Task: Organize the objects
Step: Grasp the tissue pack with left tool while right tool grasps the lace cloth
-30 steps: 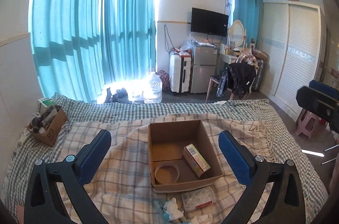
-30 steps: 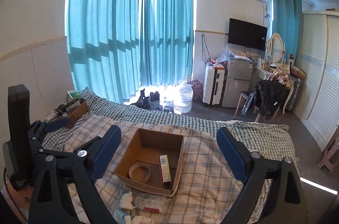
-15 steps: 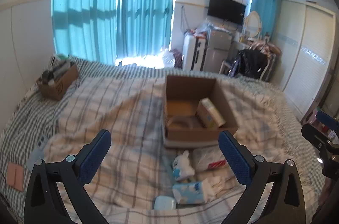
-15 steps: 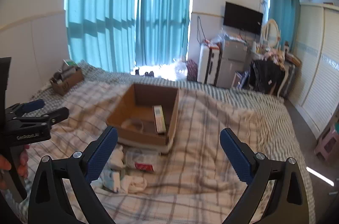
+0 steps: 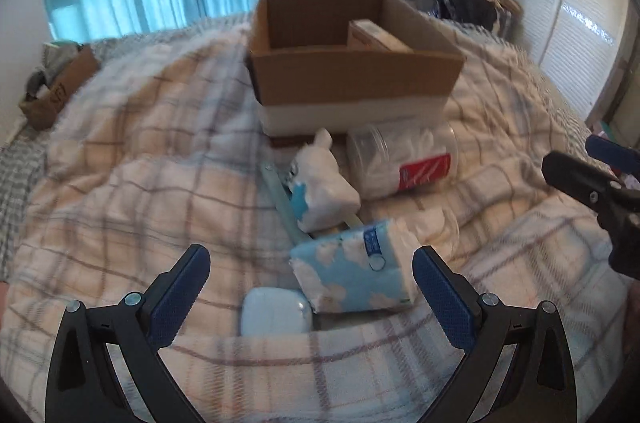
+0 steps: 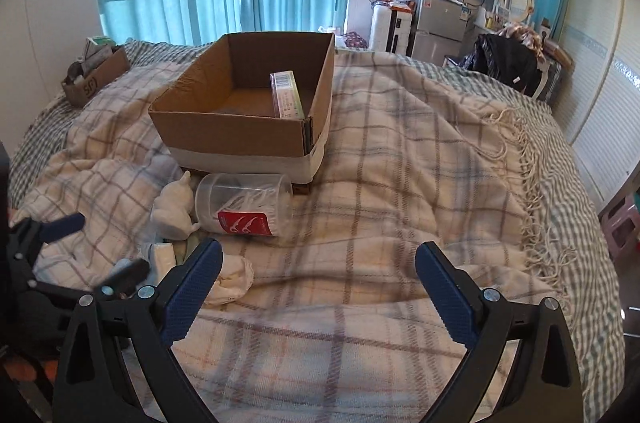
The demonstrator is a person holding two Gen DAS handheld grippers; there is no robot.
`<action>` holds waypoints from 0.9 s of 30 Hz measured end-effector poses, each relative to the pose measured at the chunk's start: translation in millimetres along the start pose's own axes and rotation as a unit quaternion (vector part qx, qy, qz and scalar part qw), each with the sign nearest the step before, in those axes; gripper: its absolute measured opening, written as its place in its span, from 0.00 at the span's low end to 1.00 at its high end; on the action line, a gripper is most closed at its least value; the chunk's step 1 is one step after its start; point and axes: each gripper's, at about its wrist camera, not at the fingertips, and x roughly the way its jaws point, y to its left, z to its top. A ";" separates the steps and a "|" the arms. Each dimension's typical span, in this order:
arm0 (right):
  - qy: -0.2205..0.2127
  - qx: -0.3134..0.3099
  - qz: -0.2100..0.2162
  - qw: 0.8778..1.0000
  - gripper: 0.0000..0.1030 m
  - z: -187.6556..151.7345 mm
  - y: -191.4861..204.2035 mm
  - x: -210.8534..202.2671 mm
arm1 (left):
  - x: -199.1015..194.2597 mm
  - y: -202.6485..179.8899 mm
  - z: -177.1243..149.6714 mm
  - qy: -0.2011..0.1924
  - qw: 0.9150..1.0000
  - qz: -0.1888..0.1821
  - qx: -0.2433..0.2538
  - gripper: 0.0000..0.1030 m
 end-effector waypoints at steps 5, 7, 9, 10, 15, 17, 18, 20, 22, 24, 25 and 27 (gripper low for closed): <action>0.016 0.004 0.006 1.000 0.95 -0.1 1.6 7.6 | 22.8 0.7 -0.2 0.031 0.999 -0.035 -0.010 1.00; 0.016 0.003 0.003 1.000 0.95 0.4 3.1 7.1 | 28.4 2.7 0.7 0.031 0.998 -0.048 -0.019 0.98; 0.015 0.004 0.001 1.000 0.95 0.1 3.2 6.4 | 31.4 10.8 0.4 0.034 0.995 -0.083 -0.042 0.82; 0.015 0.003 0.000 1.000 0.95 0.0 3.2 6.7 | 32.5 13.2 -0.2 0.038 0.993 -0.099 -0.050 0.77; 0.019 -0.009 -0.013 1.000 0.95 0.8 8.3 7.4 | 25.8 14.7 -1.3 0.036 0.989 -0.135 -0.051 0.51; 0.018 -0.015 -0.018 1.000 0.95 0.8 10.0 5.4 | 15.5 17.0 0.2 0.030 0.988 -0.140 -0.053 0.38; 0.018 -0.019 -0.020 0.999 0.95 1.4 11.2 4.1 | 8.7 19.0 2.0 0.026 0.989 -0.137 -0.053 0.35; 0.017 -0.030 -0.025 0.999 0.95 5.1 15.2 0.6 | -2.4 23.7 7.2 0.017 0.991 -0.127 -0.050 0.31; 0.014 -0.042 -0.017 0.999 0.95 11.5 22.1 -2.7 | -12.6 32.3 11.6 0.006 0.990 -0.129 -0.050 0.31; 0.012 -0.043 -0.007 0.999 0.95 17.8 28.2 -3.5 | -15.4 40.2 14.7 0.004 0.992 -0.113 -0.047 0.29; 0.013 -0.044 -0.001 0.999 0.95 22.0 33.1 -2.0 | -14.0 42.8 14.9 0.005 0.994 -0.103 -0.043 0.29; 0.023 -0.048 0.009 0.999 0.95 25.4 42.0 3.5 | -7.6 49.5 11.4 0.014 0.994 -0.102 -0.046 0.29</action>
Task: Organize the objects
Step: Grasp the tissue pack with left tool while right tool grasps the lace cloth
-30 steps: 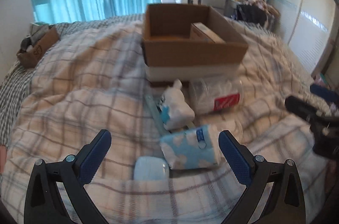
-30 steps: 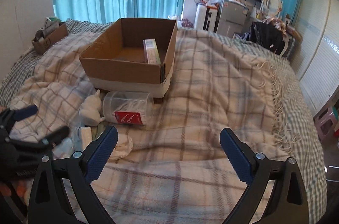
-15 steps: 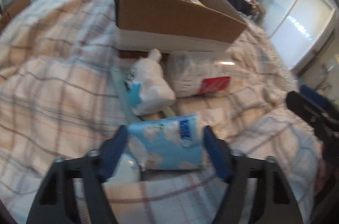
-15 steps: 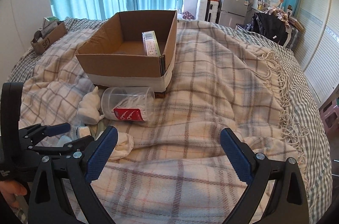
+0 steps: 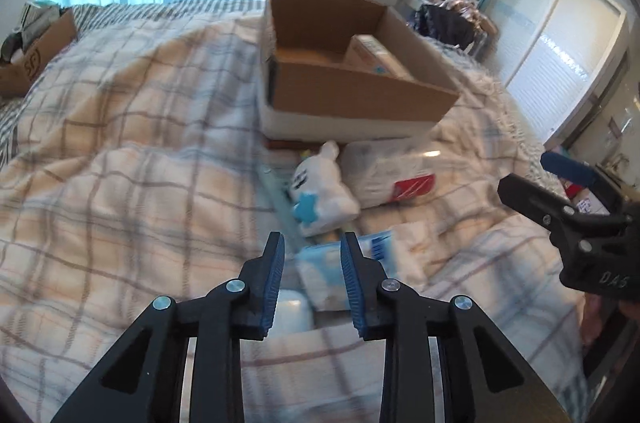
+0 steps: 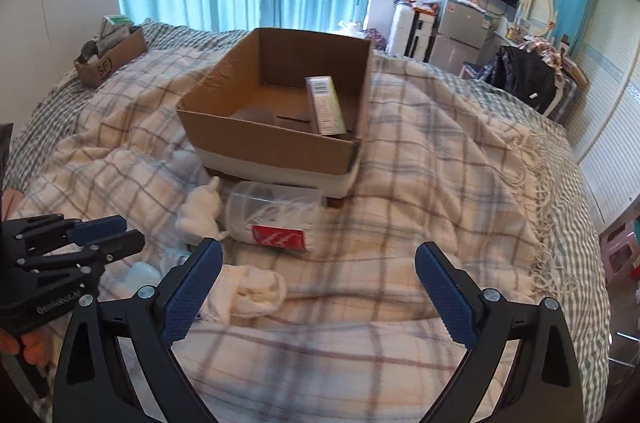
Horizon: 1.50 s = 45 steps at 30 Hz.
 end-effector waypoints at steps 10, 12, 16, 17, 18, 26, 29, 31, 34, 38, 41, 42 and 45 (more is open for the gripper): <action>0.153 -0.057 0.060 0.985 0.76 -21.1 34.5 79.0 | 23.8 19.6 -10.2 0.047 0.998 -0.008 -0.037 0.53; 0.162 -0.074 0.073 0.981 0.76 -21.3 42.5 83.4 | 22.4 19.0 -12.1 0.041 0.999 -0.003 -0.035 0.70; 0.185 -0.088 0.104 0.973 0.13 -26.6 50.9 94.7 | 22.9 16.9 -13.4 0.043 0.999 0.001 -0.029 0.73; 0.180 -0.083 0.096 0.975 0.03 -26.4 49.1 94.5 | 23.6 16.5 -14.1 0.045 0.999 0.001 -0.028 0.73; 0.170 -0.078 0.082 0.979 0.03 -25.6 46.3 91.1 | 23.8 15.7 -14.2 0.046 0.999 0.001 -0.026 0.73; 0.066 -0.011 0.029 0.997 0.03 -20.3 10.9 42.3 | 25.8 -14.1 -15.2 0.055 0.998 -0.020 0.012 0.74; 0.062 0.001 0.035 0.997 0.03 -18.4 7.5 41.6 | 36.1 -23.9 -14.7 0.067 0.997 -0.035 0.003 0.74; 0.057 0.008 0.036 0.998 0.03 -17.9 4.1 40.9 | 48.3 -29.5 -14.0 0.082 0.996 -0.039 -0.006 0.74; 0.048 0.024 0.041 0.998 0.03 -16.2 -2.5 39.2 | 61.6 -35.0 -13.7 0.093 0.995 -0.020 -0.006 0.74; 0.050 0.040 0.051 0.997 0.03 -16.9 -7.7 41.8 | 75.4 -38.9 -12.1 0.104 0.995 0.004 -0.012 0.78; 0.053 0.037 0.053 0.996 0.03 -17.0 -6.2 43.6 | 85.3 -44.5 -14.4 0.114 0.993 0.031 0.004 0.79; 0.054 0.037 0.054 0.996 0.03 -16.7 -5.7 43.7 | 87.5 -44.7 -16.2 0.115 0.993 0.036 0.007 0.79; 0.050 0.036 0.055 0.997 0.03 -17.8 -5.5 41.1 | 81.2 -39.3 -18.7 0.106 0.994 0.033 -0.005 0.63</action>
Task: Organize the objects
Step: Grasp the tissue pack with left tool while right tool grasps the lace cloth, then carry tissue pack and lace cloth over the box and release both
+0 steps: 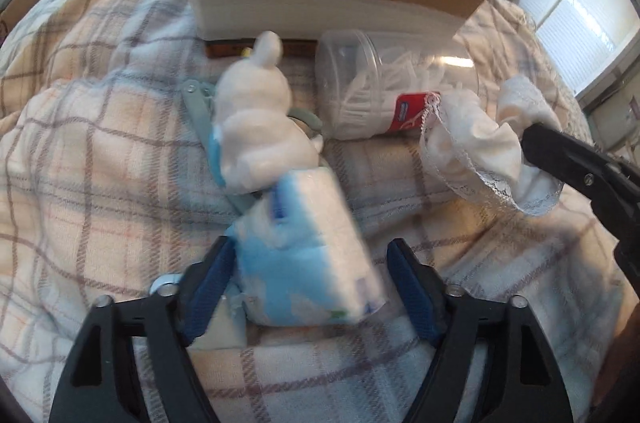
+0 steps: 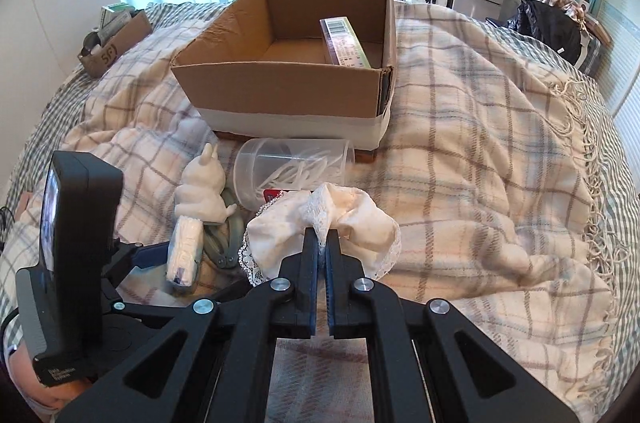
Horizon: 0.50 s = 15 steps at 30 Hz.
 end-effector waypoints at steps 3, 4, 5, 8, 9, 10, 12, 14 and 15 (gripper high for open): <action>-0.010 -0.005 -0.002 1.000 0.03 -1.4 2.2 -5.5 | -8.4 7.9 -4.0 -0.004 1.000 -0.017 -0.013 0.50; -0.013 -0.009 -0.004 1.000 0.03 -1.5 4.0 -8.8 | -13.1 10.2 -5.9 -0.009 1.000 -0.019 -0.017 0.46; -0.017 -0.013 -0.007 1.000 0.03 -1.5 5.8 -11.3 | -18.6 12.2 -7.8 -0.014 0.999 -0.021 -0.019 0.35; -0.028 -0.021 -0.014 0.999 0.03 -2.1 11.0 -22.8 | -38.0 16.4 -12.4 -0.032 0.999 -0.033 -0.019 0.19; -0.032 -0.022 -0.016 0.999 0.03 -2.2 12.3 -27.6 | -47.5 17.0 -14.2 -0.044 0.998 -0.035 -0.017 0.19; -0.039 -0.024 -0.019 0.999 0.03 -1.9 13.8 -34.0 | -57.7 16.2 -15.9 -0.055 0.998 -0.034 -0.011 0.19; -0.051 -0.026 -0.021 0.998 0.03 -1.2 16.8 -46.6 | -78.1 13.6 -19.5 -0.078 0.997 -0.027 -0.001 0.19; -0.062 -0.025 -0.021 0.998 0.03 -0.3 19.3 -58.8 | -97.7 13.5 -15.7 -0.092 0.995 -0.030 0.003 0.19; -0.069 -0.026 -0.019 0.997 0.03 0.0 21.1 -65.6 | -109.8 12.9 -15.4 -0.103 0.994 -0.032 0.002 0.19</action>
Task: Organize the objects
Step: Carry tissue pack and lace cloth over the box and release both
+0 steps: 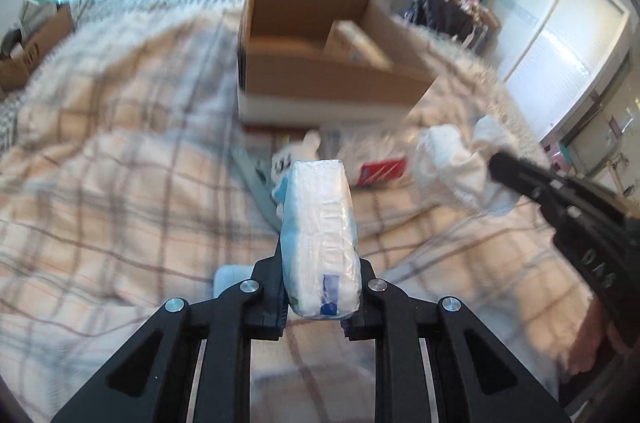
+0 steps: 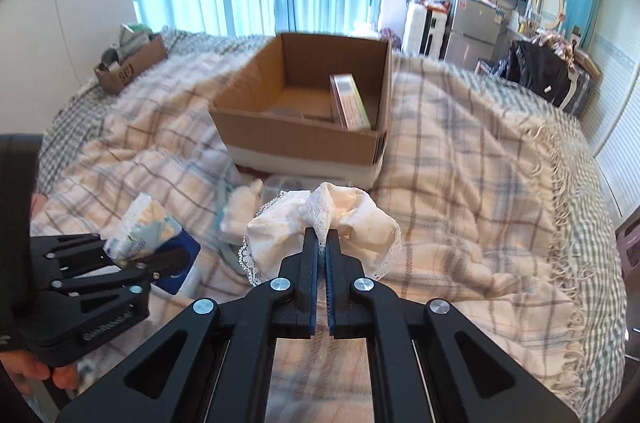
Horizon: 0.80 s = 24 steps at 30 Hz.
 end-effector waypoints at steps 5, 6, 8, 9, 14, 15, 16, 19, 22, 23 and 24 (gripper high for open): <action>-0.034 -0.012 -0.005 0.999 0.03 8.6 10.1 -39.1 | -38.2 -5.8 27.1 -0.042 0.999 -0.004 0.020 0.19; -0.044 -0.015 -0.006 0.999 0.03 11.4 12.1 -49.7 | -46.5 -10.2 30.7 -0.050 0.998 -0.001 0.029 0.19; -0.058 -0.020 -0.006 0.998 0.03 16.4 15.0 -64.2 | -61.2 -19.5 37.9 -0.066 0.997 0.000 0.040 0.19; -0.064 -0.024 -0.008 0.998 0.03 18.7 16.4 -70.4 | -69.0 -23.4 41.7 -0.075 0.996 -0.003 0.044 0.19; -0.094 -0.039 -0.009 0.995 0.03 41.1 18.2 -95.8 | -89.1 -36.3 68.8 -0.102 0.993 -0.010 0.060 0.19; -0.099 -0.040 -0.007 0.994 0.03 46.8 17.3 -98.2 | -90.4 -38.4 76.0 -0.107 0.992 -0.008 0.064 0.19; -0.104 -0.040 -0.004 0.994 0.03 53.8 15.4 -100.7 | -90.2 -40.5 83.9 -0.110 0.991 -0.006 0.070 0.19; -0.119 -0.042 0.002 0.992 0.03 77.9 11.0 -101.2 | -85.3 -46.1 107.2 -0.111 0.990 0.000 0.086 0.19; -0.131 -0.038 0.009 0.991 0.03 104.4 4.2 -92.2 | -73.6 -43.5 132.7 -0.109 0.991 -0.008 0.082 0.19; -0.132 -0.035 0.014 0.991 0.03 112.1 1.5 -87.6 | -69.6 -43.0 139.1 -0.108 0.991 -0.009 0.081 0.19; -0.133 -0.032 0.017 0.990 0.03 120.2 -1.7 -82.2 | -63.5 -42.4 149.0 -0.107 0.991 -0.008 0.082 0.19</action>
